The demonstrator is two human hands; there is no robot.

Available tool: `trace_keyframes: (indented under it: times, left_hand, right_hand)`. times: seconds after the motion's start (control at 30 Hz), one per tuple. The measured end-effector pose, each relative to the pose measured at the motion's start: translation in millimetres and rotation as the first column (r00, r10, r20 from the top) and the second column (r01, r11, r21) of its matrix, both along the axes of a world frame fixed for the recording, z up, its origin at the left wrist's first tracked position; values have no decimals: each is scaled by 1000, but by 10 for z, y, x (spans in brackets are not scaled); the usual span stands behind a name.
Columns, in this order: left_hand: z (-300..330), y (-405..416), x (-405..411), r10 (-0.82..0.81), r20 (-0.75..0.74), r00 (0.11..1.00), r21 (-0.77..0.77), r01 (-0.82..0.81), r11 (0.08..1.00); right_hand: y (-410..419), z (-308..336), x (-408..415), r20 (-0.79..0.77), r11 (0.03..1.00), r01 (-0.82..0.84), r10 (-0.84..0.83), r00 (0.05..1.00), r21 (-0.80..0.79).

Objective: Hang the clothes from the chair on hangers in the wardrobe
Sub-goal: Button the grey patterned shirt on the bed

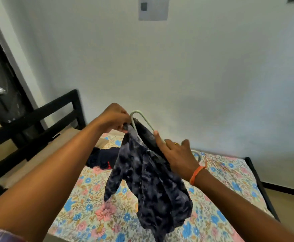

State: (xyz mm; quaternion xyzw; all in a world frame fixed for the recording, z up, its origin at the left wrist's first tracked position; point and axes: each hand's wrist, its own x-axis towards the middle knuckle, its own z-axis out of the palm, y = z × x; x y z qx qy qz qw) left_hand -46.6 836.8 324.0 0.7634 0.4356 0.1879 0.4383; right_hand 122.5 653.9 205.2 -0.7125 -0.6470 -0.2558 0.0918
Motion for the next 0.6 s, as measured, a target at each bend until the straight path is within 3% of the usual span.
trace_keyframes:
  times: [0.1,0.23,0.43,0.6]
  left_hand:
    - [78,10,-127,-172,-62,983,31,174,984]
    - [132,11,-268,-344,-151,927,8,349,937]
    - [139,-62,-287,-346,-42,937,-190,333,924]
    - [100,-131,-171,-223,-37,974,-182,213,960]
  right_hand:
    - [-67,-7,-121,-94,999,-24,27,995,37]
    - [-148,54,-204,-92,998,21,-15,996,65]
    - [-209,68,-166,-157,993,62,-46,987,97]
    - [-365,36,-142,-71,997,18,-13,997,72]
